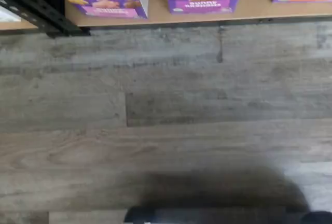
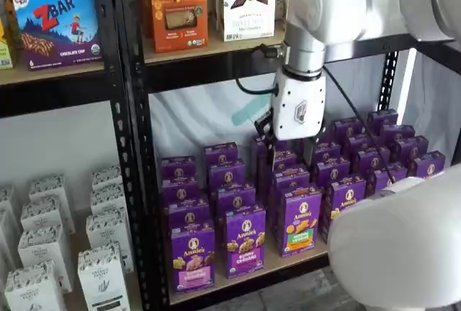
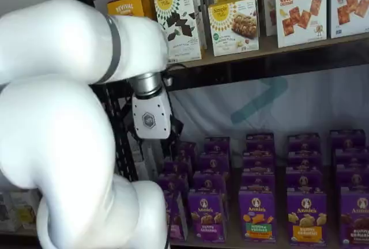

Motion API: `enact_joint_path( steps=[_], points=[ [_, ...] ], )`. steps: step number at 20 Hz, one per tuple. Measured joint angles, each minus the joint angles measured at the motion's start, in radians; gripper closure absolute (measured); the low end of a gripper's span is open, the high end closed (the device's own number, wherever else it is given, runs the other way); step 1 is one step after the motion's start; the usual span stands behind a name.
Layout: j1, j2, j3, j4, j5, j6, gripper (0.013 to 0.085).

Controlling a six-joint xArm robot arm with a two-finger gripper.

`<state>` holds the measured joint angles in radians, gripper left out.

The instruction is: Pick up the purple box with a pink patch in the middle, on the bottom shelf, the first box from the left

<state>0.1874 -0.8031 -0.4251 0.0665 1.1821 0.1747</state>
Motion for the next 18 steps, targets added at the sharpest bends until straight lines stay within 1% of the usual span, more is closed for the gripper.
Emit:
enact_joint_path(
  steps=[5,8,11,15,18],
  points=[
    [0.030,0.084,0.039,0.010,-0.117,0.018,0.0130],
    [0.044,0.145,0.057,0.027,-0.190,0.018,0.0130],
    [0.060,0.223,0.076,0.051,-0.286,0.012,0.0130],
    [0.084,0.292,0.098,0.045,-0.407,0.028,0.0130],
    [0.096,0.352,0.099,0.054,-0.468,0.029,0.0130]
  ],
)
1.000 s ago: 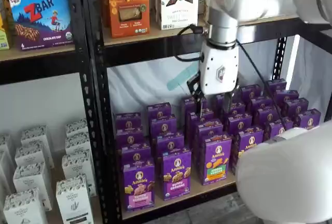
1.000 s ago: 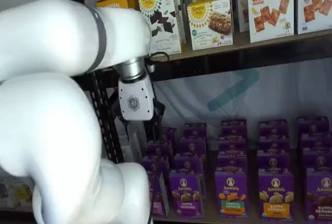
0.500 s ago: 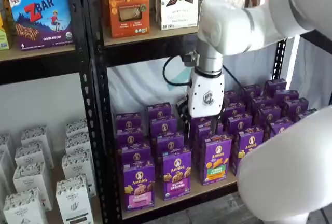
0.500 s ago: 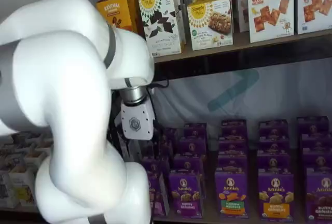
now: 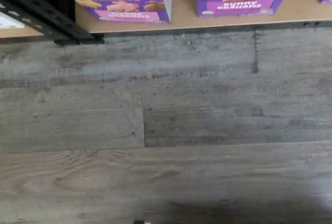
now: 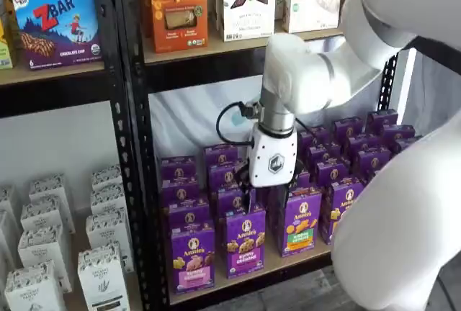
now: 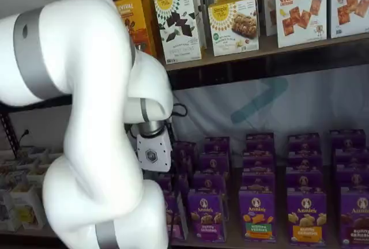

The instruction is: Pick up the purple box with a pink patch in the middle, on the bottom shelf, the first box from the left

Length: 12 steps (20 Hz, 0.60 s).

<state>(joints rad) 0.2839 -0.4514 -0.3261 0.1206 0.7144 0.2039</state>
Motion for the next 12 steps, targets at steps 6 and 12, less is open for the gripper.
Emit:
enact_joint_path(
  steps=[6,12],
  points=[
    [0.022,0.117,-0.010,-0.007,-0.102,0.019,0.0130],
    [0.045,0.247,-0.025,-0.055,-0.235,0.075,0.0130]
  ],
)
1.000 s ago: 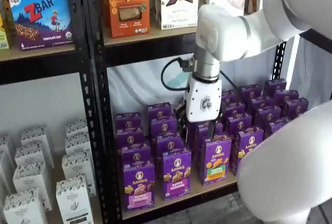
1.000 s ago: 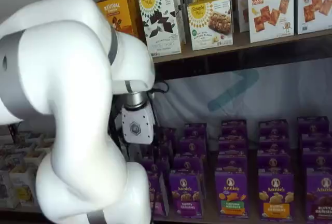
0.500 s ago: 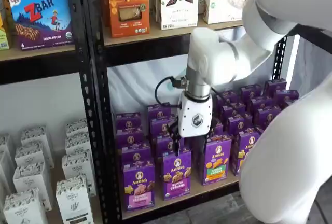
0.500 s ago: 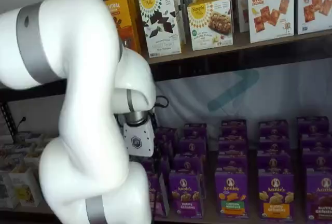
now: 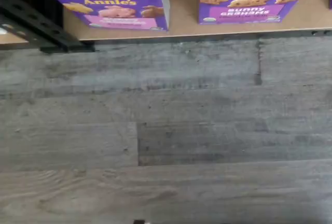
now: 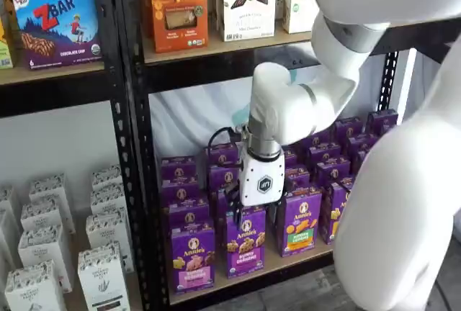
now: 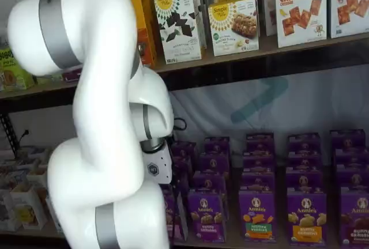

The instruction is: Pick up the purple box with a pink patch in the middle, on the bottom shelf, the first box from the left

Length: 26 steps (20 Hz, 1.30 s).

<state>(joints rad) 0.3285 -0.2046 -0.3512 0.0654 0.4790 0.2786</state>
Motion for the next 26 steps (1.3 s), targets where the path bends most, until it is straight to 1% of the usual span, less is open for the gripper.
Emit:
enact_joint_path(
  steps=[2,3,7,12,19,22,24,25,26],
  points=[
    [0.004,0.039,-0.009,-0.040,-0.033,0.039,0.0130],
    [0.007,0.060,-0.013,-0.053,-0.052,0.052,0.0130],
    [0.012,0.125,-0.036,-0.062,-0.083,0.064,0.0130],
    [0.012,0.204,-0.073,-0.089,-0.100,0.089,0.0130],
    [0.007,0.332,-0.157,-0.096,-0.120,0.091,0.0130],
    [0.005,0.376,-0.186,-0.065,-0.144,0.059,0.0130],
    [0.004,0.412,-0.217,-0.043,-0.145,0.038,0.0130],
    [0.003,0.429,-0.232,-0.046,-0.148,0.040,0.0130],
    [0.002,0.447,-0.246,-0.059,-0.153,0.051,0.0130]
  ],
)
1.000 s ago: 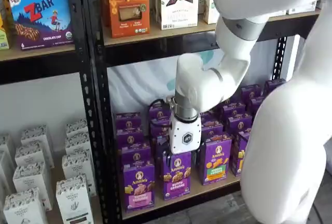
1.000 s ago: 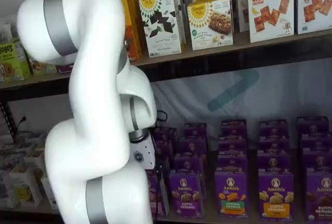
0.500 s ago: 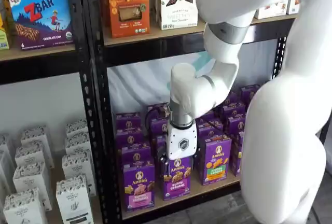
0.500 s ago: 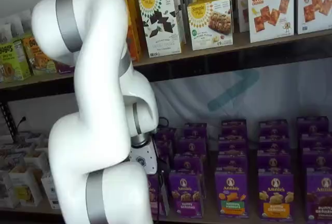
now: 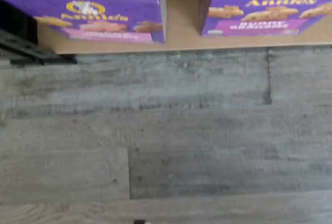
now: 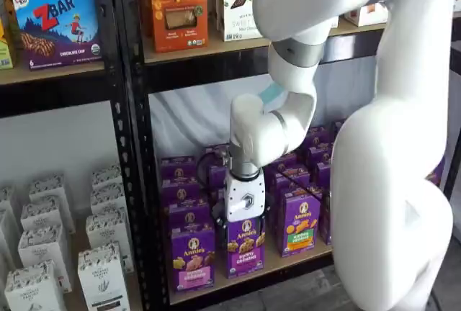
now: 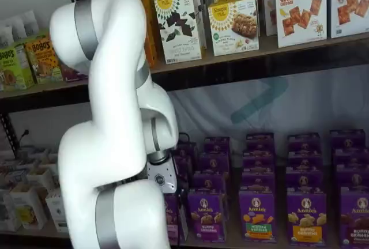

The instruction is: Pick up the purple box with a pink patch in the middle, on the bottom shelf, the first box from the left

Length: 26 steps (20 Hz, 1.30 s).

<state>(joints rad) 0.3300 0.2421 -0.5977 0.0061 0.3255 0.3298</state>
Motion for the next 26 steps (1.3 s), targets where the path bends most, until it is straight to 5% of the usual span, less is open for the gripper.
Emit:
enact_joint_path(
  steps=[6,11,19,24,26],
  points=[
    [0.000,0.135,-0.131,-0.027,-0.012,0.025,0.0130],
    [-0.003,0.224,-0.231,-0.003,0.000,0.000,0.0130],
    [-0.029,0.305,-0.339,-0.061,0.015,0.028,0.0130],
    [-0.040,0.343,-0.394,0.009,0.028,-0.049,0.0130],
    [-0.042,0.355,-0.406,0.000,0.023,-0.042,0.0130]
  ],
)
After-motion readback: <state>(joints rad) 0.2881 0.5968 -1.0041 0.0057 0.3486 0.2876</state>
